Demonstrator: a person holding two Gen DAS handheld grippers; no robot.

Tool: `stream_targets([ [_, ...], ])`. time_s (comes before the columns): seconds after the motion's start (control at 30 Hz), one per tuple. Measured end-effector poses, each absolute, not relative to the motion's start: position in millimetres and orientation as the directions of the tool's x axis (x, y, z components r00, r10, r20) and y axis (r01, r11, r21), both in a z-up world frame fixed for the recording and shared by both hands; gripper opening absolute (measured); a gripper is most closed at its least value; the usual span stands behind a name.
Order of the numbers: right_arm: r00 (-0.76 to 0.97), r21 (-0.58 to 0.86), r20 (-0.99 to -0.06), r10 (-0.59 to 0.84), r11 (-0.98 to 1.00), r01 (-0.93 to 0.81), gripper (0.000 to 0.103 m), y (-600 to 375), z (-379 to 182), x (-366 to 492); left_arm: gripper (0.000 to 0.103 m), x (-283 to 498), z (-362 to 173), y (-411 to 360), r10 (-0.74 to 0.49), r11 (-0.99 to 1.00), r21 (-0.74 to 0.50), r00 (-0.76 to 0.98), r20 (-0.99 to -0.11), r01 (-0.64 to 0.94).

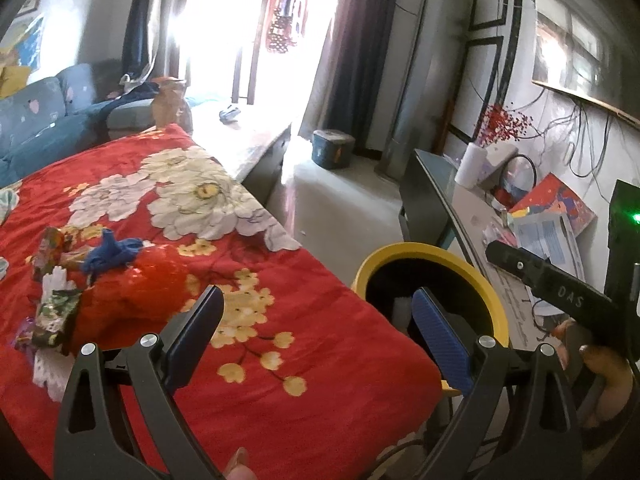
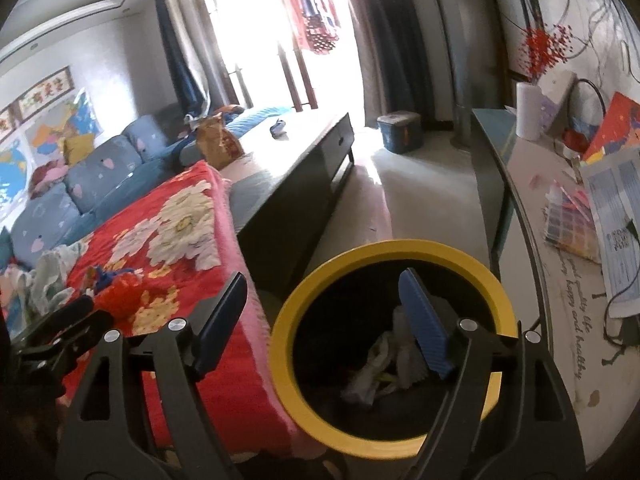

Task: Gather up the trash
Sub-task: 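Move both tools back toward the remaining wrappers on the bedspread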

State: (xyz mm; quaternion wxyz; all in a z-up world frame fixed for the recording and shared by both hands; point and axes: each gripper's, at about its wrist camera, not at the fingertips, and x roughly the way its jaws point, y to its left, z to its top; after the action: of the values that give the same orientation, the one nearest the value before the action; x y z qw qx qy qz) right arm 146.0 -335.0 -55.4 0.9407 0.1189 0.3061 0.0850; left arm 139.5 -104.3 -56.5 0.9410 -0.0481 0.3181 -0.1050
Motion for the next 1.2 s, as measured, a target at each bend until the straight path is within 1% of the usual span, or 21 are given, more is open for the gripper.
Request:
stream_targets([
  [0.13,0.8,0.266,-0.544,0.251,0.957,-0.119,0.071,-321.6,-50.5,142.0,0.092,135.6,-53.2,-93.3,-0.212,0.976,-0.164,0.785,-0.581,0.142],
  [0.2,0.802,0.262,-0.537,0.262,0.955,-0.137,0.074,-315.4,-48.0,139.7,0.092,134.4,-51.3,-85.8,-0.203,0.977,-0.168,0.791,-0.577,0.128],
  [0.33,0.8,0.253,-0.529,0.283,0.953,-0.169,0.074,-304.5,-45.0,135.8,0.092,132.9,-48.4,-74.0,-0.184,0.98,-0.173,0.801,-0.57,0.102],
  [1.07,0.743,0.203,-0.546,0.386,0.922,-0.33,0.074,-239.1,-39.2,122.9,0.092,117.6,-39.5,1.3,-0.071,0.971,-0.23,0.833,-0.548,-0.069],
  [1.2,0.732,0.199,-0.547,0.406,0.912,-0.358,0.078,-226.6,-37.5,121.4,0.092,113.4,-39.5,17.4,-0.046,0.965,-0.24,0.836,-0.546,-0.104],
])
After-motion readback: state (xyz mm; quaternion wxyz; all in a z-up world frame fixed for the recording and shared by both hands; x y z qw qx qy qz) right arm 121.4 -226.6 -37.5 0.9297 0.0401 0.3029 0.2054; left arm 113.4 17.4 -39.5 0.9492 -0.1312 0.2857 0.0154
